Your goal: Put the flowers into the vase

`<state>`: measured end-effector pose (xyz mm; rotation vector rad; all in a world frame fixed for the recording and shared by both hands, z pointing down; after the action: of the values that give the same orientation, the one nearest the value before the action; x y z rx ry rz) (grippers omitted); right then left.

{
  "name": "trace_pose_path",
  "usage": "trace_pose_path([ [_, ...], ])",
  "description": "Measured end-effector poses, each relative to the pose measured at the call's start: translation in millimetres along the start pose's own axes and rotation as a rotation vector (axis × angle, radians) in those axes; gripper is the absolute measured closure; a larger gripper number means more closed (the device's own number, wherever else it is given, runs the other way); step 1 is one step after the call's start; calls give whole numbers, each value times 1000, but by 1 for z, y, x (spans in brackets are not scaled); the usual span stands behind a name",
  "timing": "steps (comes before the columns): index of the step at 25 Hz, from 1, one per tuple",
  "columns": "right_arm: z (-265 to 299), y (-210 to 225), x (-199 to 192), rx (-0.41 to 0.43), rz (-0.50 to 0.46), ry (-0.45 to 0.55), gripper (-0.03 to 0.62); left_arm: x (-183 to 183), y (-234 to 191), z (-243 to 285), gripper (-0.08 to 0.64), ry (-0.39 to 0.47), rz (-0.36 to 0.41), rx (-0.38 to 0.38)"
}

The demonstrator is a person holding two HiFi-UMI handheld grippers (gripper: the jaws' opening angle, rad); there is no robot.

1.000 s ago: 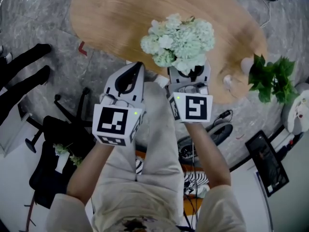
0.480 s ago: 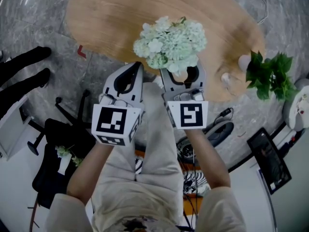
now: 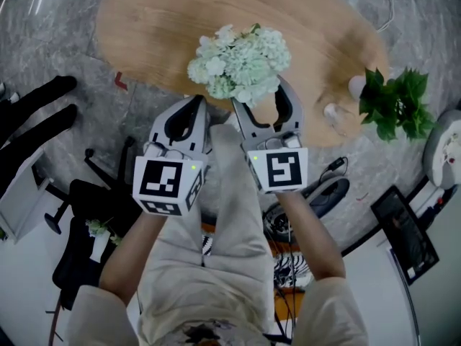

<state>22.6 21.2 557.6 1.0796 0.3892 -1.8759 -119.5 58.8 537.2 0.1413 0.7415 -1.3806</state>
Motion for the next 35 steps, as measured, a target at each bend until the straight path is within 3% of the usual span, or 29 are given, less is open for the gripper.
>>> trace_pose_path([
  [11, -43, -10, 18, 67, -8, -59, 321, 30, 25, -36, 552, 16, 16, 10],
  [20, -95, -21, 73, 86, -14, -12, 321, 58, 56, -85, 552, 52, 51, -2],
  [26, -130, -30, 119, 96, 1, 69, 322, 71, 76, -122, 552, 76, 65, -13],
  [32, -158, -35, 135, 116, 57, 36, 322, 88, 98, -157, 552, 109, 91, -43],
  [35, -173, -40, 151, 102, 44, 91, 322, 97, 108, -171, 552, 135, 102, -48],
])
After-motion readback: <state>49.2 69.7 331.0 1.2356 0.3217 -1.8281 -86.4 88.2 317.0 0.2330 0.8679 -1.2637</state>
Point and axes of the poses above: the fingertips, and each gripper's own axes: z forward along the fingers, y to its right, x out of its top, the point moved 7 cm from there along -z, backward along the fingers, and after that the axes turned 8 degrees about -y, right-handed, at the moved point
